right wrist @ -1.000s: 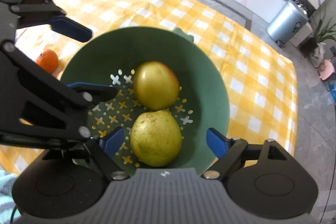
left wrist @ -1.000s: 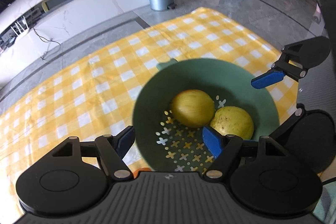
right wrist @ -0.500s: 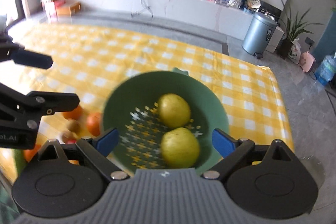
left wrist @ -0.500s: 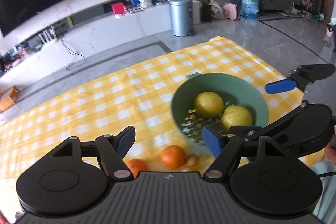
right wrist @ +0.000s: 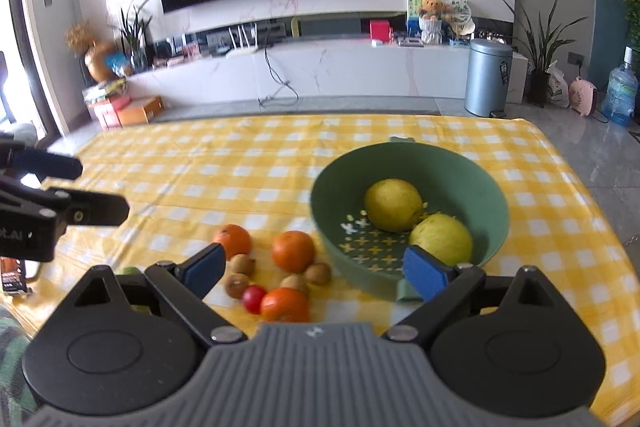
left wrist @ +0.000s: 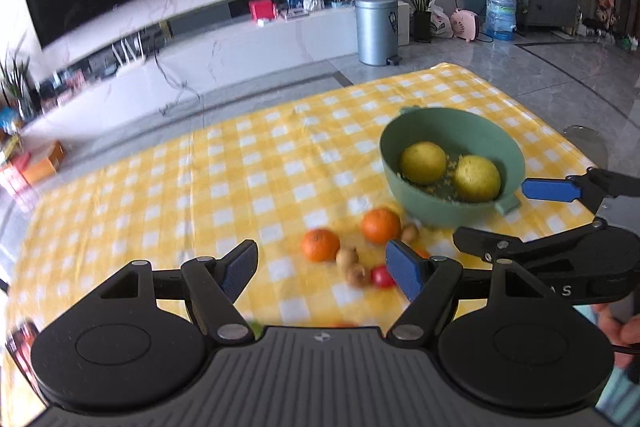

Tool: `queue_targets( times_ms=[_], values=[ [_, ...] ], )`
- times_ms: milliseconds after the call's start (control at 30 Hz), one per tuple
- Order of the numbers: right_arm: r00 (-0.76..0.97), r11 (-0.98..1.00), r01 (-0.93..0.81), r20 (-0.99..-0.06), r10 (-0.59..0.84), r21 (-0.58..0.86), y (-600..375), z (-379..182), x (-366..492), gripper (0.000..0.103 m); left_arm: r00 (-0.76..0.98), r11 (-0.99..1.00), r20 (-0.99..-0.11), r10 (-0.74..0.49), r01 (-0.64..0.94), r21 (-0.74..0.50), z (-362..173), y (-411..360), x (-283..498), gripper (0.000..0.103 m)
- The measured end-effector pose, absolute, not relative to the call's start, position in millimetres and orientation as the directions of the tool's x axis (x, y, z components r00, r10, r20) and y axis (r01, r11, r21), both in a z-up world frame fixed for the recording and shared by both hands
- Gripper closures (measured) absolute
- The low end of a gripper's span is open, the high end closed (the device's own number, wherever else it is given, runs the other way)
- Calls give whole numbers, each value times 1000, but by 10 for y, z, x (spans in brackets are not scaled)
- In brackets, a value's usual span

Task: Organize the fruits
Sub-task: 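Lift both grippers out of the colander and move them toward the oranges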

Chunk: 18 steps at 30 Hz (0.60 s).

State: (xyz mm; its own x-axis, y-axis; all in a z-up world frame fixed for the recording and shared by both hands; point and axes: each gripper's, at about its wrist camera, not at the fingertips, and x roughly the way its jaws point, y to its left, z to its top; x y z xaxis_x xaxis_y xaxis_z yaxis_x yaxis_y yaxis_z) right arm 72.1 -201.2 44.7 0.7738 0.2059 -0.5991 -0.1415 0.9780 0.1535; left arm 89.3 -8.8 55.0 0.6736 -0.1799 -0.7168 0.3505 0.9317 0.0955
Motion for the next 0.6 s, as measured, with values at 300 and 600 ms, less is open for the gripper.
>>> queue_targets(
  times_ms=[300, 600],
  values=[
    [788, 977, -135, -581, 205, 163, -1860, 194, 505, 12, 618, 937, -745, -250, 349, -25, 308, 251, 743, 18],
    [760, 982, -161, -622, 190, 103, -1772, 1, 540, 26, 559, 905, -779, -283, 425, -24, -69, 70, 739, 20]
  ],
)
